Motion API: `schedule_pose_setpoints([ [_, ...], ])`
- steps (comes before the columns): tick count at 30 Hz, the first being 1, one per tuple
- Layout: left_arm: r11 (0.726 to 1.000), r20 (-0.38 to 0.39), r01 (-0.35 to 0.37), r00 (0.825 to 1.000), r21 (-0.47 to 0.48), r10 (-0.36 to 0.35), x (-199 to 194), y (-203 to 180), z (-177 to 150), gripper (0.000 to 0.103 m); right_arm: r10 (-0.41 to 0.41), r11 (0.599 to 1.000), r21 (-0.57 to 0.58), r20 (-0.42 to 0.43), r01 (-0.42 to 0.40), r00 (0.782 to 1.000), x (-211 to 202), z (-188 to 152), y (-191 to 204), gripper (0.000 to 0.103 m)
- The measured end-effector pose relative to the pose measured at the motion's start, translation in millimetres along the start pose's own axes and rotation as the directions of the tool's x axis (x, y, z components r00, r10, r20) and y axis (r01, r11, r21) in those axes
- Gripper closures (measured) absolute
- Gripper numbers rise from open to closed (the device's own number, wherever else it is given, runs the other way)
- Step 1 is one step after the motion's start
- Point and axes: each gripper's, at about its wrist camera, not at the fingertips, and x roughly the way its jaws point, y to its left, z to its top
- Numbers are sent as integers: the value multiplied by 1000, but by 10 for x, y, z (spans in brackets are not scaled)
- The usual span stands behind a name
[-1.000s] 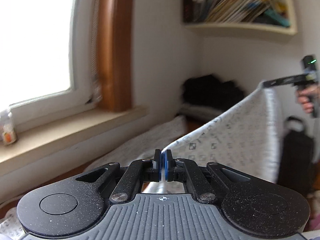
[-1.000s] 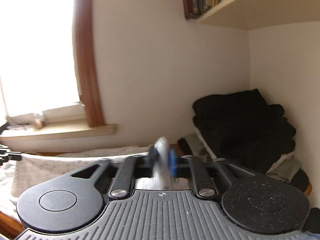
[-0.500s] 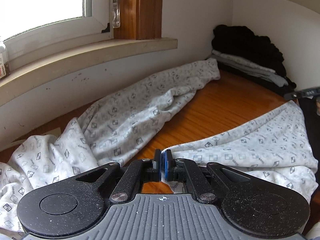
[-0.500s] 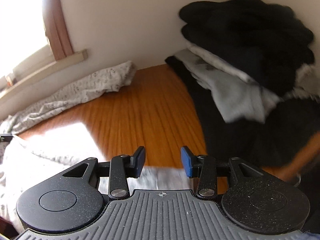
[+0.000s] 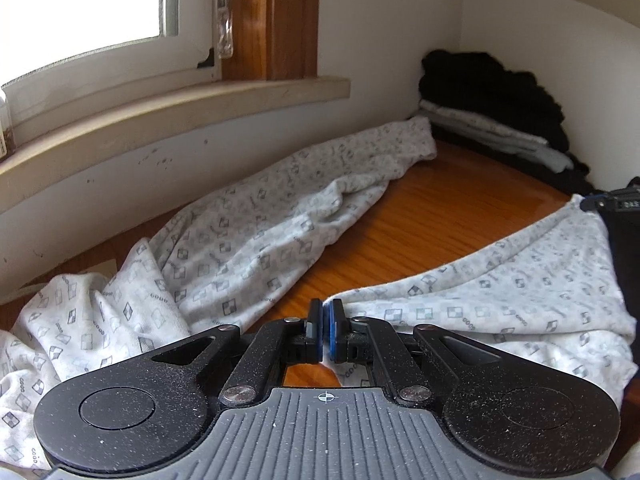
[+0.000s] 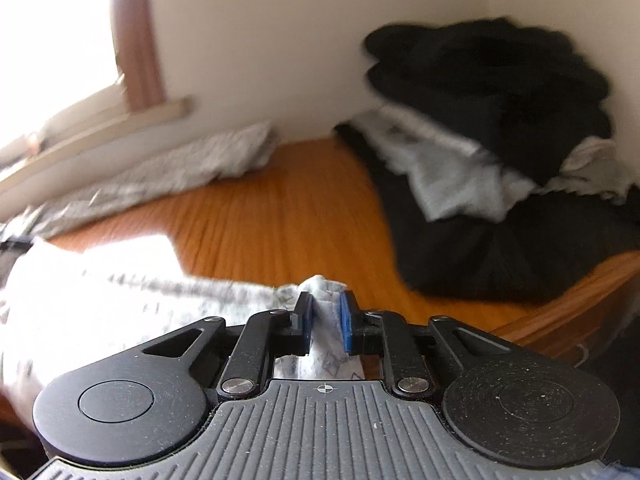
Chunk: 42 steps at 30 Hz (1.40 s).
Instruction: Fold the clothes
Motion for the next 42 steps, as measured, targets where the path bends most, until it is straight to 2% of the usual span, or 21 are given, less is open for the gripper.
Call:
schedule_pose_setpoints([
  [4, 999, 63, 45, 997, -3, -44, -184, -55, 93, 100, -48, 999, 12, 125, 47, 991, -281, 223, -76, 89],
  [7, 998, 119, 60, 991, 16, -61, -328, -142, 209, 100, -73, 997, -10, 197, 76, 978, -392, 525, -100, 89],
  [10, 999, 139, 16, 990, 30, -20, -271, -182, 352, 100, -100, 991, -66, 224, 117, 969, -204, 867, 23, 89],
  [12, 998, 115, -46, 992, 37, 41, -82, -164, 446, 100, -137, 983, -95, 213, 160, 968, 111, 1059, 147, 88],
  [13, 997, 80, -66, 995, 36, 63, 45, -145, 469, 99, -161, 977, -111, 179, 182, 971, 319, 1120, 239, 87],
  [15, 995, 18, -100, 995, 25, 100, 255, -104, 483, 98, -202, 971, -120, 52, 207, 978, 776, 1174, 315, 84],
  [16, 995, -1, -103, 995, 15, 103, 299, -84, 466, 97, -213, 968, -133, 24, 214, 977, 916, 1156, 374, 80],
  [17, 994, 9, -107, 994, 9, 106, 272, -63, 439, 87, -199, 968, -157, -5, 195, 980, 1012, 1122, 457, 77],
  [18, 994, 19, -110, 994, 4, 110, 244, -41, 413, 80, -172, 971, -172, -5, 168, 985, 1039, 1082, 541, 71],
  [19, 993, 28, -114, 993, -2, 114, 217, -20, 386, 67, -144, 972, -187, -4, 141, 990, 1064, 1042, 625, 67],
  [20, 992, 34, -127, 991, -10, 127, 174, 17, 376, 60, -122, 976, -180, -8, 119, 992, 1063, 1012, 708, 65],
  [22, 990, 50, -141, 989, -32, 142, 55, 108, 354, 57, -34, 988, -153, -31, 29, 999, 1069, 955, 859, 55],
  [24, 987, 68, -148, 986, -57, 152, -74, 203, 327, 45, 78, 988, -126, -61, -85, 995, 1089, 898, 1027, 53],
  [25, 985, 81, -157, 983, -69, 162, -157, 252, 305, 38, 110, 986, -121, -66, -117, 992, 1103, 889, 1112, 53],
  [26, 983, 93, -169, 980, -77, 176, -244, 298, 276, 35, 137, 982, -118, -68, -145, 988, 1118, 885, 1194, 53],
  [32, 959, 101, -254, 958, -125, 267, -629, 568, 14, 26, 263, 952, -142, -82, -272, 961, 1180, 1020, 1704, 49],
  [34, 948, 95, -275, 952, -161, 292, -746, 679, -105, 26, 322, 931, -148, -108, -335, 941, 1222, 1015, 1962, 43],
  [37, 932, 64, -288, 949, -221, 308, -860, 842, -297, 26, 388, 898, -159, -154, -411, 909, 1335, 947, 2351, 42],
  [42, 922, 11, -312, 946, -230, 323, -928, 882, -551, 26, 484, 827, -210, -207, -522, 850, 1333, 867, 3008, 43],
])
